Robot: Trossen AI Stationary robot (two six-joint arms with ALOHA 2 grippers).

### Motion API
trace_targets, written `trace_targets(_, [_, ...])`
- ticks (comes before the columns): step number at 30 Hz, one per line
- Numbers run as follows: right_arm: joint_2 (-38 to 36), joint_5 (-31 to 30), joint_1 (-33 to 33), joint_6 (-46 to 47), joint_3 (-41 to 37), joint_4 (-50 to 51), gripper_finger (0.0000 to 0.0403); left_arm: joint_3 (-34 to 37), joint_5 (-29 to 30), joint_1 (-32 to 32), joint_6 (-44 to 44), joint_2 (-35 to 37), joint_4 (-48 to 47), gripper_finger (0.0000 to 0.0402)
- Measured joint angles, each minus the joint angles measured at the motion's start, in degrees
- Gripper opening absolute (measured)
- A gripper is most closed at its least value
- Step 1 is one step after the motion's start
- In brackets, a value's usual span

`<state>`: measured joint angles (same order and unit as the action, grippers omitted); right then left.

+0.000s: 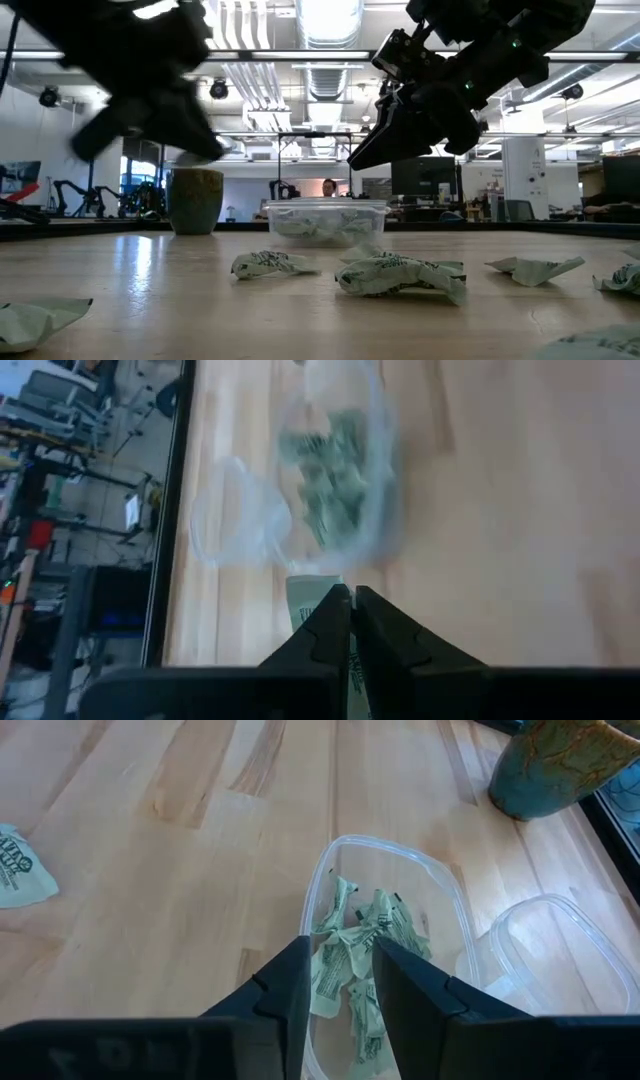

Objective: Pick and place Stevia / Truvia into bins
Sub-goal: Put the stevia packet into the bottom transparent container

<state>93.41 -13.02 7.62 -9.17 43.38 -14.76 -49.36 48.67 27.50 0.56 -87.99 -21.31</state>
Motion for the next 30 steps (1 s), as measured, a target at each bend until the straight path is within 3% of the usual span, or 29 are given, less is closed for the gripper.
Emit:
trace_targets(8, [0.0,0.0,0.0,0.2,0.0,2.5,0.0097,0.0,-12.5,-11.2,-17.7,0.0,17.7,0.0])
trace_targets(19, [0.0,0.0,0.0,0.2,0.0,4.1,0.0095,0.3,-31.4,-23.2,-22.0,-0.5,28.4,0.0])
trace_targets(30, [0.0,0.0,0.0,0.2,0.1,5.2,0.009,0.2,-36.1,-26.0,-21.5,-7.2,33.0,0.0])
